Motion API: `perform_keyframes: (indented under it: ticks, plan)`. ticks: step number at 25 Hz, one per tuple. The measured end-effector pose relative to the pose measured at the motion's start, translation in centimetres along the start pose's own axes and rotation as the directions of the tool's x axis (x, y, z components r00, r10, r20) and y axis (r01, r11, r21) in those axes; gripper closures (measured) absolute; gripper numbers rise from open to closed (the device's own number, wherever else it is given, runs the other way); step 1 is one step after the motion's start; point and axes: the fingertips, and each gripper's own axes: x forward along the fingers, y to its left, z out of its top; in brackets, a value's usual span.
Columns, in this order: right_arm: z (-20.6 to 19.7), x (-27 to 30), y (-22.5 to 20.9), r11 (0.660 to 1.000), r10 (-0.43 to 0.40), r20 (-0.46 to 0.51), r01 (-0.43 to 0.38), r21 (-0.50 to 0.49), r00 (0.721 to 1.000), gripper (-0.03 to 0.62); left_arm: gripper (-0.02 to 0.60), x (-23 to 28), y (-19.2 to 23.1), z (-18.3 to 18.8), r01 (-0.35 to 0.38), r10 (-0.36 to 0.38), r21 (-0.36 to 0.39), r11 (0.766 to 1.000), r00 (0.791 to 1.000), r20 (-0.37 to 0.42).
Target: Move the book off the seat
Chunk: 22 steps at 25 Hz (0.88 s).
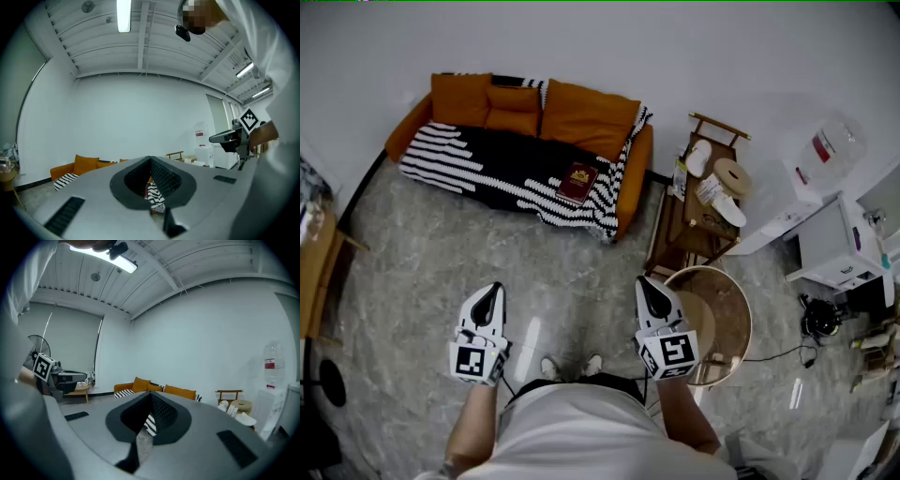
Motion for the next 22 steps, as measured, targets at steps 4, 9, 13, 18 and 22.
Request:
perform_keyframes:
  ticks: [4,9,13,18,22]
  plan:
    - [0.1,0.4,1.0,1.000,0.003,-0.006,-0.003,-0.003,1.000,0.572,0.563,-0.5,0.9,-0.2,-0.004,0.004,0.002,1.000,1.000,-0.005]
    - [0.7,1.5,2.2,1.000,0.010,0.018,-0.011,0.014,1.000,0.572,0.563,-0.5,2.5,-0.7,-0.001,0.001,-0.003,1.000,1.000,-0.013]
    - [0.8,2.3,3.6,1.000,0.014,0.020,-0.015,0.025,1.000,0.572,0.564,-1.5,3.7,-1.2,0.007,-0.008,-0.014,1.000,1.000,-0.009]
    - [0.5,3.0,5.3,1.000,0.001,0.002,-0.001,0.007,1.000,0.572,0.563,-2.0,5.7,-2.9,0.008,-0.009,-0.044,0.999,1.000,-0.025]
    - [-0.6,3.4,4.5,1.000,-0.024,-0.040,0.025,0.012,0.999,0.572,0.564,-1.0,6.0,-3.6,0.021,-0.023,-0.055,0.998,0.999,-0.031]
